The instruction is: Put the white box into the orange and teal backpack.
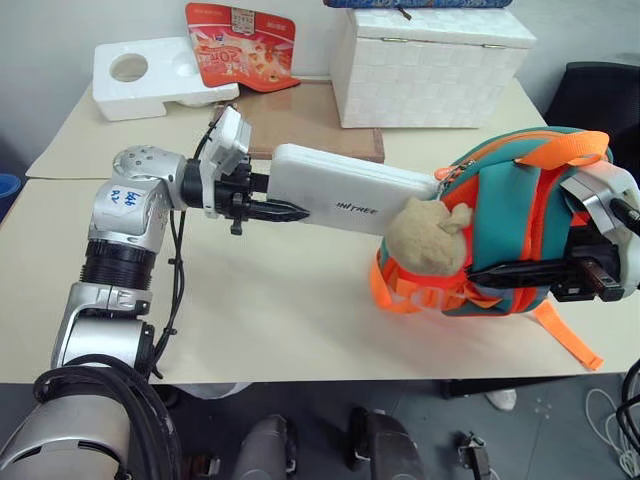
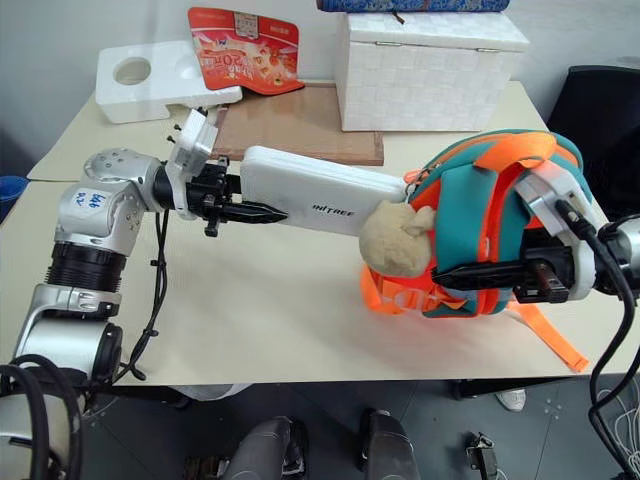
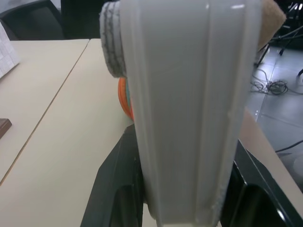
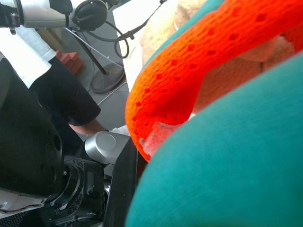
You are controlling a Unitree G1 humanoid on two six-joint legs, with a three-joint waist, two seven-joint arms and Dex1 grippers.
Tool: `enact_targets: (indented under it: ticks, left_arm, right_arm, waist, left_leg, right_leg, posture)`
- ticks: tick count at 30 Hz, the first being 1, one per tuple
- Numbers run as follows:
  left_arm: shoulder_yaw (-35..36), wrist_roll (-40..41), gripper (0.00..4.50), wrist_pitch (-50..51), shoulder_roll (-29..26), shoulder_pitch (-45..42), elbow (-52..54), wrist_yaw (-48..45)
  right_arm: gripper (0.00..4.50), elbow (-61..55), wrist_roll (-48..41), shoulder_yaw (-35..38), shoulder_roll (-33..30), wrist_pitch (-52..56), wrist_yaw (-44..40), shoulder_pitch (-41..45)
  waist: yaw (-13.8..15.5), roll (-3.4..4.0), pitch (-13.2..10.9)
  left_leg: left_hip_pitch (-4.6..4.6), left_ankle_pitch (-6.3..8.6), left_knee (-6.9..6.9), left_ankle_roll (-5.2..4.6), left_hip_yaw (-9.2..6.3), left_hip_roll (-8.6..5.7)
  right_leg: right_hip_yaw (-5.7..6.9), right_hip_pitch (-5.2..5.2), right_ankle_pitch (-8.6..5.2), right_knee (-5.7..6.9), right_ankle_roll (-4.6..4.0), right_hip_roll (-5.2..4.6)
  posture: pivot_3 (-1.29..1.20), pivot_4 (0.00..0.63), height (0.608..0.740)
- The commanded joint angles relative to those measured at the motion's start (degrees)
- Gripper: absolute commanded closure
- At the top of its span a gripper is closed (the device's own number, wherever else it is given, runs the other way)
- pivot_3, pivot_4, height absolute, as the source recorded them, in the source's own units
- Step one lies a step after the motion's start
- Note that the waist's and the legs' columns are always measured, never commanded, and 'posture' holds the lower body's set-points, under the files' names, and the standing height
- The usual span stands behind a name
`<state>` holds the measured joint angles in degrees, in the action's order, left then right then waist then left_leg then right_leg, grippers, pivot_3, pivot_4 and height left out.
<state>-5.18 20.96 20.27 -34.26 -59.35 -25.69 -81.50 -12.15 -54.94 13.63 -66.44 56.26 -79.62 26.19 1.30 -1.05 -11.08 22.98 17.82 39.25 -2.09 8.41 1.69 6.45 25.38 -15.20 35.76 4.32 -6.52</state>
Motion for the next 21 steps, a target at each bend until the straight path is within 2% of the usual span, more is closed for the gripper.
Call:
enact_targets:
  ticks: [1,8,15,21]
  left_arm:
    - [-0.7,0.6,3.06,0.1,3.0,-2.6,1.5,-0.8]
    - [-1.2,-1.6,3.06,-2.1,11.2,-5.4,-2.5,2.5]
    - [-0.7,-2.1,3.06,-1.0,9.9,-7.3,-5.0,-0.1]
    - [-5.0,-5.6,3.06,-5.3,13.1,-8.4,-6.4,-1.9]
  right_arm:
    - [4.45,-1.7,-0.2,0.2,0.0,-0.9,0.1,0.8]
    - [4.45,-2.8,0.0,-0.1,1.1,-1.1,0.6,0.6]
    - [4.45,-3.6,0.4,0.5,1.7,-1.7,0.9,-1.0]
    - [4.45,-3.6,0.9,-0.3,2.2,-2.8,1.2,-0.6]
  waist:
    - [0.1,0.0,0.0]
    - [0.2,0.0,0.0]
    - [0.1,0.0,0.0]
    - [0.2,0.0,0.0]
  left_leg:
    - [0.01,0.0,0.0,0.0,0.0,0.0]
    - [0.26,0.05,0.33,-0.21,-0.08,-0.06]
    - [0.26,0.07,0.37,-0.22,-0.08,-0.03]
    - [0.26,0.07,0.4,-0.23,-0.07,-0.04]
  right_leg:
    - [0.0,0.0,0.0,0.01,0.0,0.0]
    - [0.1,0.01,0.07,0.07,0.12,-0.02]
    - [0.1,0.02,0.07,0.07,0.13,-0.01]
    - [0.09,0.02,0.07,0.08,0.13,-0.02]
  posture:
    - [0.0,0.15,0.74]
    - [0.0,0.15,0.74]
    - [0.0,0.15,0.74]
    - [0.0,0.15,0.74]
